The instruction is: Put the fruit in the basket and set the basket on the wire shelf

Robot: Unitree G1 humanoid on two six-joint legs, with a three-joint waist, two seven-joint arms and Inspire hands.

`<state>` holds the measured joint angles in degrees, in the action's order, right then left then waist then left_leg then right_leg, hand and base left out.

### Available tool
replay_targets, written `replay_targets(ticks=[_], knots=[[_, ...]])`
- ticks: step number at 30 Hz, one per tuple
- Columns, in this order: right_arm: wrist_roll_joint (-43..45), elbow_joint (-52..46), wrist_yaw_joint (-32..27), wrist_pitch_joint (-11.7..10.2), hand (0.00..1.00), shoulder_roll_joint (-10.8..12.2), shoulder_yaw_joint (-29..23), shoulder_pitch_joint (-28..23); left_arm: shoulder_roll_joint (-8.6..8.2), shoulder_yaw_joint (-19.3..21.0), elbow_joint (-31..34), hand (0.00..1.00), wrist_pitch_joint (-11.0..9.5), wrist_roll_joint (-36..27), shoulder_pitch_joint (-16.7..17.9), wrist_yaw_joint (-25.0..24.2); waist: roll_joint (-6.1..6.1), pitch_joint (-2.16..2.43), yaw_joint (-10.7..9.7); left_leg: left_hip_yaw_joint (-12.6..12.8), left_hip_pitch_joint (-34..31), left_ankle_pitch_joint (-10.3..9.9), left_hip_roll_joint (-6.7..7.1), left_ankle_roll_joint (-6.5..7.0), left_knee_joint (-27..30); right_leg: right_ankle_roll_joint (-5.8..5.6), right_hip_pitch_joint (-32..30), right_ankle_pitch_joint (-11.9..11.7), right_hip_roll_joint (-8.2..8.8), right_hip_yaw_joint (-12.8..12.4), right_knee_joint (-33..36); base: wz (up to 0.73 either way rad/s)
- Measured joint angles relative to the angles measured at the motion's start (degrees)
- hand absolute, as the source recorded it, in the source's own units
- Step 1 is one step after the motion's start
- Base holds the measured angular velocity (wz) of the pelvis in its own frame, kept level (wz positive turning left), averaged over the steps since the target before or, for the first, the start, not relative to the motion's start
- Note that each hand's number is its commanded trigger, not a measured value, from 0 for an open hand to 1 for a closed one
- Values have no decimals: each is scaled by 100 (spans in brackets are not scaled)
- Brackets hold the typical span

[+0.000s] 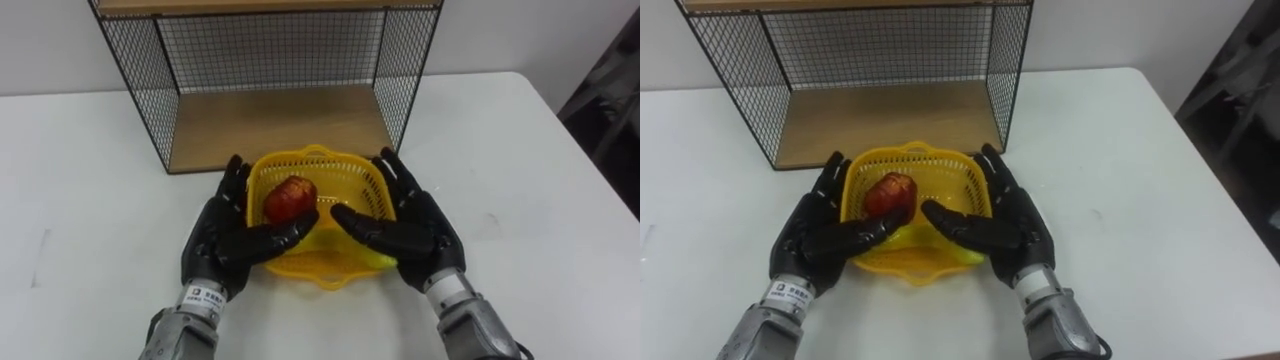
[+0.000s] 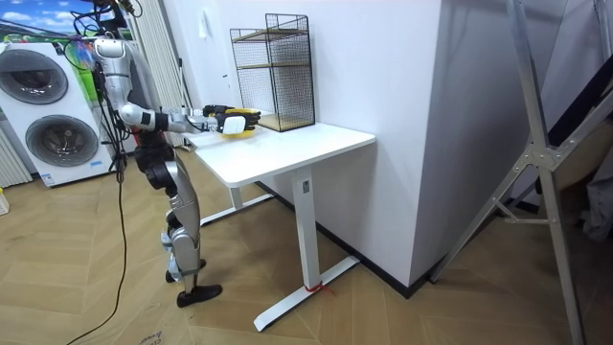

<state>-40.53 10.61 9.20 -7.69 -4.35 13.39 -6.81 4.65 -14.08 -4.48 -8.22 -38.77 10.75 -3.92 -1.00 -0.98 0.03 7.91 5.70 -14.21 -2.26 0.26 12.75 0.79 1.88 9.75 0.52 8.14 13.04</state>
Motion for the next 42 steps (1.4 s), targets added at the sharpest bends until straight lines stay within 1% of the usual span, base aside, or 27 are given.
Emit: replay_targets(ticks=[4, 8, 10, 11, 12, 15, 16, 18, 20, 24, 34, 38, 39, 42], knots=[[-10, -2, -110, -2, 0, 27, 2, 2, -27, -1, 70, 0, 0, -1, -4, 32, -1, 1, 0, 7, 16, 0, -1, 0, 1, 0, -2, 0, -1, -12, 30, 0], [-216, -30, -238, -65, 0, 109, 2, 15, -165, -1, 339, 0, -29, -74, -8, 176, -2, 0, 5, 71, 70, 0, -5, 0, -5, 2, 6, -1, -5, -62, 63, -7], [-250, -42, -274, -140, 0, 130, 3, 47, -224, -1, 382, 0, -81, -203, -117, 244, -5, 2, 15, 80, 80, 0, -4, 0, -5, 4, 11, -3, -3, -64, 77, -3], [-246, -42, -298, -178, 0, 169, 2, 117, -231, -1, 384, 0, -137, -203, -220, 283, -7, 3, 13, 80, 88, 0, -3, 0, -4, 4, 12, -3, -3, -65, 90, 0], [-246, -43, -305, -264, 0, 208, 2, 185, -237, -1, 387, 0, -208, -203, -300, 320, -7, 4, 5, 80, 94, 0, -4, 1, 0, 5, 17, -4, -4, -66, 92, 0], [-238, -79, -309, -407, 0, 243, 2, 329, -317, -1, 507, 0, -345, -199, -380, 371, -9, 5, 4, 80, 96, 1, -4, 1, 6, 6, 17, -4, -2, -65, 93, 0], [-238, -104, -310, -432, 0, 243, 0, 334, -326, -1, 550, 0, -360, -196, -379, 374, -9, 5, -1, 80, 96, 1, -4, 1, 5, 6, 18, -4, -1, -62, 91, 0], [-241, -236, -312, -486, 0, 248, 12, 337, -330, -4, 640, 0, -451, -197, -381, 376, -9, 5, 3, 77, 89, 1, -4, 1, 4, 6, 17, -4, 3, -52, 86, 0], [-240, -262, -312, -516, 0, 251, 50, 369, -331, -6, 644, 0, -496, -188, -390, 431, -11, 6, 4, 78, 87, 1, -4, 1, 3, 6, 15, -4, 2, -53, 83, 0], [-215, -261, -312, -524, 0, 259, 105, 430, -335, -19, 643, 0, -501, -161, -411, 685, -11, 6, 11, 78, 84, 1, -4, 1, -2, 5, 16, -4, 2, -50, 75, 0], [-181, -444, -313, -527, 0, 263, 119, 545, -325, -32, 642, 0, -523, -87, -410, 786, -11, 6, 27, 88, 90, 1, -5, 1, 0, 6, -1, -4, 2, -59, 113, 0], [-180, -701, -317, -563, 0, 270, 137, 546, -324, -39, 640, 0, -525, 117, -409, 853, -14, 7, 32, 102, 85, 1, -4, 1, 3, 4, -42, 1, 3, -81, 179, -3], [-180, -743, -316, -616, 0, 270, 159, 546, -324, -41, 634, 0, -525, 226, -409, 863, -18, 10, 28, 98, 85, 1, -4, 1, 8, 4, -41, 1, 3, -80, 182, 0], [-180, -786, -316, -688, 0, 277, 174, 546, -323, -67, 616, 0, -525, 362, -409, 871, -34, 17, 26, 95, 90, 1, -4, 1, 28, 4, -26, 1, 6, -74, 183, 0]])
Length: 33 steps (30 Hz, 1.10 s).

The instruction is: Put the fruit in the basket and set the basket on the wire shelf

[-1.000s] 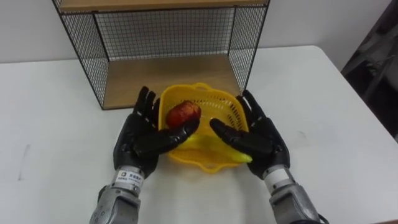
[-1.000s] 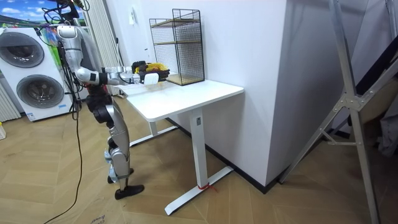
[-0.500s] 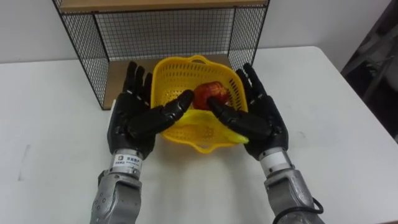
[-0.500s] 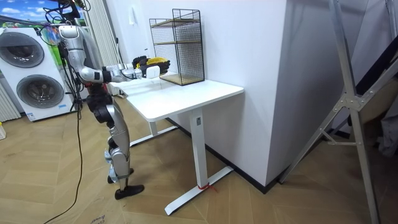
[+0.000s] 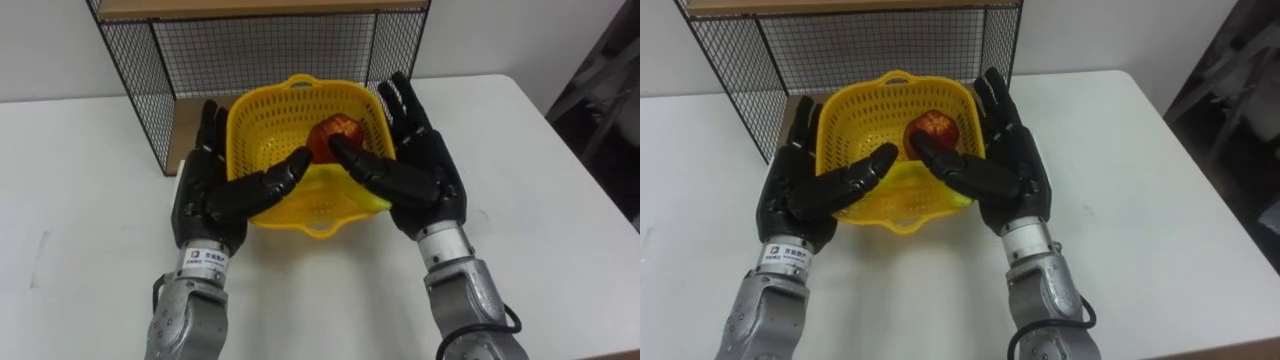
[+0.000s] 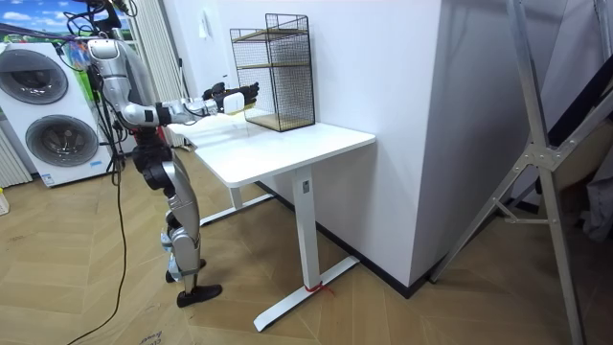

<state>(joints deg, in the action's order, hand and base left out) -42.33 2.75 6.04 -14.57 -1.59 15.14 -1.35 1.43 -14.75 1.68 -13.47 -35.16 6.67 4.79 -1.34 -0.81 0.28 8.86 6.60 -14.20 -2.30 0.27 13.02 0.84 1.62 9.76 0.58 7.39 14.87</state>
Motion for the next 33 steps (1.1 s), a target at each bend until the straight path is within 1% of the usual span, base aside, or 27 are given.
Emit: replay_targets(ticks=[5, 11, 13, 14, 15, 16, 17, 18, 19, 20, 21, 22, 23, 24, 25, 26, 27, 28, 29, 30, 31, 32, 33], knots=[[-2, 0, -4, -1, 0, 9, -1, -1, 33, -66, -72, 0, 5, 1, 31, 18, -31, -6, -6, -24, -3, -1, 4, 0, 38, 0, 35, 1, 15, 43, -8, 3], [-3, 20, -6, -5, 0, 9, 58, -8, 44, -89, -115, 0, 7, 10, 85, 205, -31, -7, 11, -27, -3, -1, -7, -1, 63, 8, 36, 7, 7, 42, 12, 1], [0, 75, -5, -5, 0, 9, 84, -8, 45, -104, -113, 0, 7, 107, 96, 267, -40, -8, 10, -25, -17, -6, -11, -3, 84, 18, -8, 43, 15, 43, 91, 0], [-7, 98, -6, 15, 0, 3, 94, -8, 57, -117, -113, 0, 7, 103, 96, 343, -42, -7, 6, -24, -73, -50, -50, -3, 171, 31, -75, 102, 21, 51, 200, 0], [0, 102, -5, 38, 0, -6, 98, -23, 67, -115, -113, 0, 18, 105, 96, 361, -34, -10, 2, -18, -191, -174, -106, -19, 414, 59, -171, 185, 5, 72, 342, 0], [0, 107, -5, 52, 0, -9, 94, -33, 75, -113, -114, 0, 21, 136, 98, 365, -32, -11, 12, -19, -250, -252, -143, -32, 577, 74, -206, 243, -10, 73, 447, -4], [-4, 112, -5, 91, 0, -28, 93, -39, 113, -114, -113, 0, 21, 230, 103, 366, -31, -13, 30, -16, -399, -442, -215, -88, 1015, 112, -304, 386, -51, 59, 716, -12], [-33, 131, -2, 91, 0, -39, 117, -40, 153, -113, -116, 0, 22, 230, 103, 367, -66, -21, 82, 55, -627, -554, -312, -186, 1658, 170, -391, 564, -77, 30, 973, -15], [-39, 151, -2, 91, 0, -39, 136, -44, 170, -115, -124, 0, 22, 229, 109, 367, -94, -24, 110, 71, -749, -556, -357, -190, 2011, 200, -402, 651, -81, 9, 1080, -25], [-30, 176, -2, 91, 0, -63, 155, -45, 176, -115, -135, 0, 22, 226, 122, 367, -61, -39, 159, 61, -971, -551, -507, -189, 2695, 260, -375, 779, -127, -27, 1216, -19], [-17, 183, -2, 91, 0, -78, 155, -46, 178, -116, -139, 0, 22, 229, 123, 367, 7, -43, 159, 11, -1184, -504, -654, -192, 3199, 348, -344, 872, -218, -44, 1304, -14], [-21, 184, -2, 91, 0, -76, 160, -46, 183, -116, -140, 0, 21, 232, 123, 367, 20, -47, 161, -4, -1292, -424, -711, -205, 3439, 375, -329, 913, -255, -76, 1343, 0], [-22, 192, -1, 92, 0, -85, 169, -55, 189, -120, -171, 0, 20, 247, 141, 366, -27, -58, 169, -95, -1553, -163, -703, -211, 3850, 406, -268, 974, -258, -180, 1412, 0], [-21, 209, -1, 90, 0, -92, 166, -49, 193, -147, -204, 0, 21, 245, 149, 366, -84, -41, 172, -148, -1757, -200, -621, -207, 3767, 420, -263, 984, -211, -211, 1402, 0], [-21, 217, -1, 90, 0, -90, 162, -39, 184, -152, -203, 0, 20, 245, 148, 363, -109, -51, 166, -156, -1873, -236, -587, -197, 3582, 421, -281, 986, -171, -221, 1400, -11], [-17, 246, -1, 91, 0, -93, 155, -37, 186, -144, -203, 0, 21, 246, 148, 363, -122, -51, 163, -157, -2096, -220, -471, -225, 3032, 409, -313, 991, -110, -275, 1396, -21], [-16, 291, -2, 115, 0, -117, 158, -38, 178, -119, -203, 0, 21, 243, 148, 362, -131, -47, 167, -183, -2255, -92, -355, -295, 2299, 343, -302, 980, -43, -300, 1369, -23], [-10, 293, -2, 160, 0, -139, 158, -39, 177, -118, -203, 0, 21, 245, 148, 355, -122, -42, 179, -214, -2293, 49, -309, -302, 1892, 330, -293, 986, -26, -291, 1355, -25], [16, 311, 0, 218, 0, -189, 167, -43, 185, -111, -204, 0, 22, 261, 149, 354, -105, -32, 177, -307, -2299, 530, -282, -242, 1269, 318, -248, 1032, -7, -282, 1348, -19], [63, 341, 0, 264, 0, -192, 171, -50, 210, -109, -205, 0, 26, 338, 150, 354, -88, 33, 159, -338, -2198, 875, -226, -190, 1078, 261, -144, 1095, 8, -289, 1308, -6], [87, 341, 0, 275, 0, -193, 170, -51, 223, -109, -201, 0, 26, 349, 144, 354, -154, 59, 108, -355, -2169, 946, -166, -148, 1016, 225, -107, 1115, 41, -266, 1266, 12], [147, 332, 11, 259, 0, -206, 151, -41, 233, -112, -201, 0, 26, 349, 126, 354, -256, 67, 74, -355, -2082, 1047, -80, -83, 933, 174, -15, 1129, 91, -241, 1157, 9], [214, 332, 23, 243, 0, -202, 147, -29, 245, -119, -201, 0, 27, 356, 125, 352, -285, 61, 76, -348, -2068, 1158, -51, -22, 1002, 144, 73, 1118, 98, -242, 1051, 0]])
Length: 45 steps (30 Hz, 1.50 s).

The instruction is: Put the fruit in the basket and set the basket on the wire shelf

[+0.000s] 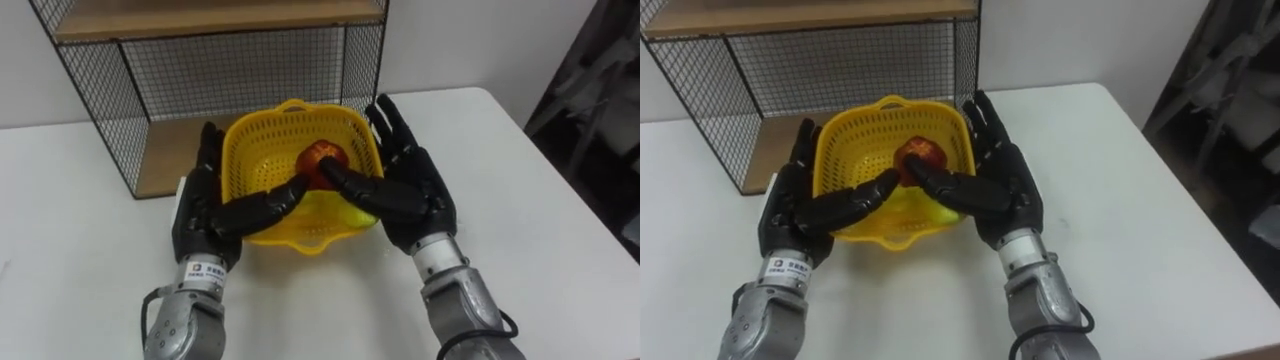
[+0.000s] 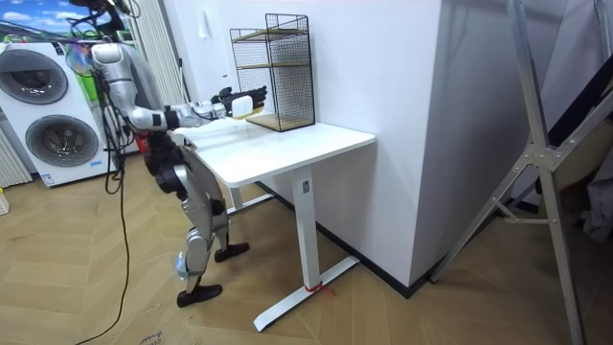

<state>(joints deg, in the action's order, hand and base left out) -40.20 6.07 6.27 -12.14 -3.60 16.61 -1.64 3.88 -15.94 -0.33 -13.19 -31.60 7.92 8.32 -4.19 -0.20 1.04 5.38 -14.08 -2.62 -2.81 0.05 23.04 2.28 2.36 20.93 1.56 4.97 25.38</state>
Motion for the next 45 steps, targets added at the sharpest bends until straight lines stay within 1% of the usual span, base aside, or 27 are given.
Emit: replay_targets(ticks=[1, 2, 4, 5, 6, 9, 13, 17, 19, 22, 25, 26, 27, 28, 29, 31, 32, 33, 34, 36, 37, 39, 40, 42, 43, 44, 45], knots=[[17, -5, 3, -8, 0, 10, 12, -6, 17, -1, 0, 0, 1, 14, 0, 0, -11, -5, -21, 1, -1, -31, 47, 15, 51, -16, 43, -3, -5, 10, -80, 0], [22, -7, 11, -35, 0, 1, 14, -6, 24, 0, 0, 0, 1, 41, -15, 0, -38, -7, -60, -3, -11, -93, 56, 53, 77, -58, 105, -22, 28, 30, -184, 5], [20, -9, 16, -45, 0, -10, 18, -2, 28, 0, 1, 0, 0, 105, -36, 0, 15, -43, -54, 22, -22, -180, 89, 78, 113, -104, 136, -46, 77, 51, -259, 0], [18, -9, 16, -44, 0, -6, 20, -2, 31, 0, 0, 0, 0, 126, -44, 0, 37, -59, -56, 38, -27, -236, 125, 94, 128, -143, 153, -24, 135, 69, -285, 0], [7, -9, 16, -44, 0, -18, 19, -2, 33, -6, 0, 0, 0, 131, -45, 0, 49, -62, -61, 45, -27, -272, 155, 106, 132, -171, 155, -8, 172, 118, -276, 0], [9, -30, 12, -44, 0, -24, 18, 16, 60, -6, 5, 0, 0, 131, -91, 0, 49, -70, -54, 55, -52, -324, 169, 109, 150, -185, 155, 0, 231, 201, -293, 0], [8, -183, -39, -42, 0, -23, 19, 23, 85, -20, 34, 0, -1, 131, -102, 0, 54, -67, -52, 57, -88, -323, 186, 108, 165, -186, 180, 8, 233, 281, -398, 1], [7, -299, -139, -46, 0, -33, 13, 23, 106, -61, 228, 0, -1, 129, -109, 0, 47, -59, -67, 5, -85, -317, 261, 118, 152, -198, 285, 10, 255, 395, -553, 10], [4, -309, -155, -45, 0, -30, 13, 22, 141, -51, 262, 0, -1, 129, -133, 0, 51, -59, -63, -20, -114, -317, 270, 119, 161, -201, 285, 9, 255, 440, -566, 11], [-3, -309, -160, -41, 0, -27, 12, 23, 137, -59, 261, 0, 0, 130, -133, -3, 55, -60, -44, -12, -135, -321, 271, 128, 170, -206, 274, 13, 271, 460, -557, 5], [20, -309, -160, -40, 0, -46, 13, 22, 134, -57, 262, 0, 13, 133, -136, -14, 80, -64, 0, 3, -179, -392, 288, 159, 260, -226, 215, 109, 319, 457, -404, 1], [16, -309, -160, -32, 0, -77, 8, 22, 124, -54, 262, 0, 45, 139, -142, -16, 118, -49, -3, -4, -235, -432, 313, 180, 347, -245, 156, 172, 352, 466, -277, 10], [7, -303, -160, -25, 0, -106, 5, 22, 120, -58, 261, 0, 86, 137, -161, -16, 142, -63, -5, -6, -231, -481, 363, 234, 398, -276, 138, 234, 414, 467, -143, 9], [8, -303, -160, -22, 0, -107, 7, 22, 119, -58, 261, 0, 96, 137, -167, -16, 150, -64, -7, -1, -224, -500, 387, 227, 407, -289, 127, 260, 446, 472, -82, 10], [8, -303, -160, -27, 0, -102, 9, 22, 121, -50, 262, 0, 109, 136, -183, -15, 157, -61, -4, -3, -221, -526, 443, 260, 414, -319, 102, 306, 499, 478, 25, 9], [8, -303, -161, -30, 0, -102, 10, 22, 121, -49, 262, 0, 111, 133, -184, -13, 171, -57, 10, 18, -216, -552, 482, 296, 428, -356, 95, 353, 570, 500, 118, 9], [5, -303, -162, -30, 0, -100, 9, 22, 116, -49, 262, 0, 114, 134, -184, -7, 164, -54, 25, 15, -201, -571, 554, 328, 433, -395, 87, 410, 650, 529, 205, 8], [4, -303, -163, -32, 0, -101, 7, 22, 112, -51, 262, 0, 114, 135, -184, -6, 159, -54, 24, 23, -191, -575, 579, 337, 433, -418, 81, 436, 698, 540, 259, 14], [4, -303, -167, -34, 0, -101, 7, 22, 103, -52, 262, 0, 115, 135, -185, -4, 153, -56, 23, 32, -172, -588, 670, 368, 434, -478, 76, 504, 801, 561, 352, 20], [8, -303, -182, -33, 0, -104, 7, 20, 109, -52, 262, 0, 116, 139, -193, -4, 139, -61, 8, 31, -167, -598, 781, 409, 458, -580, 83, 569, 960, 630, 453, 23], [8, -303, -185, -32, 0, -103, 7, 20, 109, -54, 261, 0, 117, 140, -193, -4, 138, -62, 8, 24, -171, -603, 808, 419, 472, -602, 93, 579, 984, 644, 463, 17], [15, -297, -189, -33, 0, -102, 10, 20, 129, -57, 256, 0, 119, 172, -191, -4, 97, -64, 74, -24, -171, -660, 939, 532, 530, -688, 105, 611, 1100, 690, 570, 10], [-1, -297, -190, -33, 0, -116, 10, 21, 128, -67, 256, 0, 119, 171, -191, -4, 93, -60, 78, -53, -182, -682, 983, 558, 574, -713, 98, 627, 1136, 703, 619, 11], [-22, -212, -190, -33, 0, -157, 10, 21, 125, -76, 214, 0, 118, 172, -191, -5, 62, -35, 66, -135, -179, -777, 1198, 691, 701, -800, 39, 711, 1295, 725, 983, 11], [-17, -172, -190, -32, 0, -158, 17, 20, 124, -78, 194, 0, 118, 179, -190, -4, 67, -33, 69, -166, -157, -801, 1251, 718, 710, -782, -6, 697, 1341, 729, 1153, 0], [27, -72, -190, -32, 0, -145, 30, 20, 119, -78, 146, 0, 118, 210, -191, 12, 124, -33, 57, -229, -117, -825, 1279, 751, 728, -683, -200, 512, 1375, 693, 1612, 0], [39, 59, -191, -29, 0, -84, 31, 20, 126, -73, 121, 0, 118, 284, -191, 24, 146, -43, 40, -284, -57, -828, 1262, 757, 688, -641, -473, 162, 1379, 570, 2161, 0]])
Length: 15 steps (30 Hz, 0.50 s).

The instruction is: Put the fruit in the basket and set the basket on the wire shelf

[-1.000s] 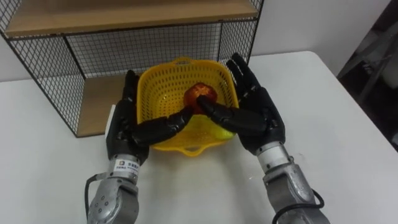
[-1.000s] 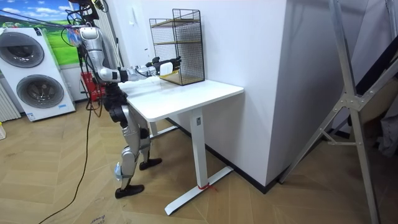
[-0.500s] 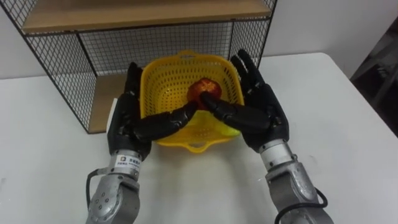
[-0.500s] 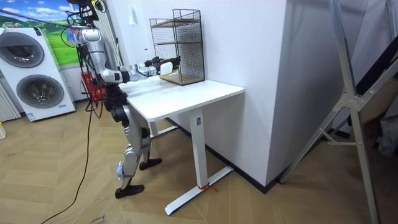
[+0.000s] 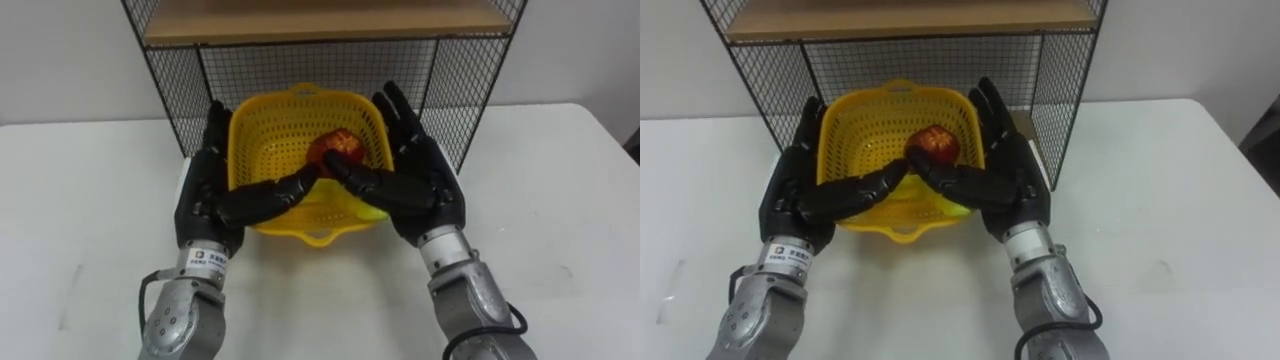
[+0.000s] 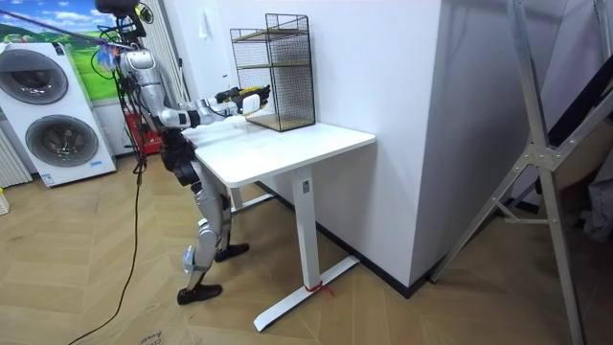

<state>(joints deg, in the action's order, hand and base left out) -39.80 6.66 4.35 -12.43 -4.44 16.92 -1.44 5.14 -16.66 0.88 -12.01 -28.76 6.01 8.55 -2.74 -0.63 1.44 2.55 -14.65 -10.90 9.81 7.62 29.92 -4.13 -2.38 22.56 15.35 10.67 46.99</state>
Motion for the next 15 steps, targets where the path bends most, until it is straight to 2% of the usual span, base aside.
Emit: replay_targets(ticks=[1, 2, 3, 4, 5, 6, 7, 8, 9, 10, 11, 12, 13, 14, 15], knots=[[4, 59, -7, 2, 0, 24, 0, 0, 0, 0, -3, 0, 0, 51, 0, 5, 0, -7, -11, -39, 32, 0, -8, 0, -35, 2, -138, -197, -16, -73, 226, 0], [10, 120, -9, 5, 0, 21, -11, 1, -4, 0, -4, 0, 0, 139, -1, 8, 27, -18, -32, -165, 37, 1, -31, 1, -68, 28, -339, -359, -143, -235, 413, -6], [9, 124, -10, 12, 0, 15, -17, 3, 0, 2, -5, 0, 0, 141, 1, 10, 74, -37, -5, -210, 48, 2, -43, 0, -109, 16, -409, -342, -210, -305, 325, -22], [5, 124, -3, 31, 0, -7, -21, 20, 1, 7, -22, 0, 0, 141, 8, 24, 89, -48, 9, -310, 119, 5, -46, -4, -233, 34, -474, -290, -328, -320, -137, -27], [8, 126, -3, 63, 0, 4, -15, 19, 1, 10, -58, 0, 1, 138, 14, 24, 98, -49, -13, -305, 198, 35, -58, -51, -388, 57, -386, -294, -460, -336, -851, -4], [11, 138, -3, 65, 0, 2, -15, 20, -9, 7, -67, 0, 3, 138, 9, 23, 88, -60, -113, -292, 251, 77, -72, -117, -451, 31, -286, -454, -594, -373, -1441, 28], [9, 165, -4, 68, 0, -2, -21, 5, -22, -15, -89, 0, 7, 137, 13, 21, 104, -39, -206, -265, 287, 106, -130, -162, -467, 40, -228, -470, -640, -397, -1565, 37], [9, 202, -6, 132, 0, -18, -82, 7, -17, -49, -94, 0, 43, 141, 20, -6, 46, -18, -237, -118, 362, 197, -221, -293, -645, 58, -176, -481, -631, -344, -1772, 0], [20, 199, -6, 153, 0, -16, -147, 42, -25, -60, -93, 0, 46, 153, 14, -51, 92, -5, -171, 0, 378, 250, -337, -350, -681, 93, -173, -506, -622, -256, -1931, -35], [36, 199, -5, 167, 0, -15, -160, 74, -32, -66, -93, 0, 46, 154, 14, -73, 129, -20, -105, 43, 374, 272, -407, -374, -677, 91, -178, -511, -627, -215, -1959, -81], [59, 195, -3, 243, 0, -11, -182, 109, -2, -41, -96, 0, 73, 196, 15, -74, 208, 12, 14, -19, 381, 309, -436, -369, -703, 75, -175, -592, -690, -162, -2030, -83], [55, 191, -3, 310, 0, 7, -181, 109, 57, -33, -95, 0, 87, 203, 15, -73, 157, 18, 41, -170, 413, 309, -412, -369, -757, 78, -117, -607, -728, -99, -2164, -68], [54, 188, -3, 331, 0, 23, -192, 119, 77, -32, -93, 0, 87, 206, 11, -73, 128, 4, 19, -245, 434, 312, -412, -374, -800, 79, -59, -634, -763, -67, -2284, -19], [51, 154, -3, 367, 0, 16, -210, 138, 82, -48, -93, 0, 88, 207, 6, -73, 69, 30, -29, -354, 433, 356, -413, -442, -943, 103, 9, -740, -794, 47, -2556, 6], [54, 103, -3, 375, 0, 20, -241, 163, 71, -68, -93, 0, 96, 202, -1, -74, 54, 17, -102, -367, 428, 386, -450, -484, -1049, 96, 56, -840, -861, 58, -2785, 7]])
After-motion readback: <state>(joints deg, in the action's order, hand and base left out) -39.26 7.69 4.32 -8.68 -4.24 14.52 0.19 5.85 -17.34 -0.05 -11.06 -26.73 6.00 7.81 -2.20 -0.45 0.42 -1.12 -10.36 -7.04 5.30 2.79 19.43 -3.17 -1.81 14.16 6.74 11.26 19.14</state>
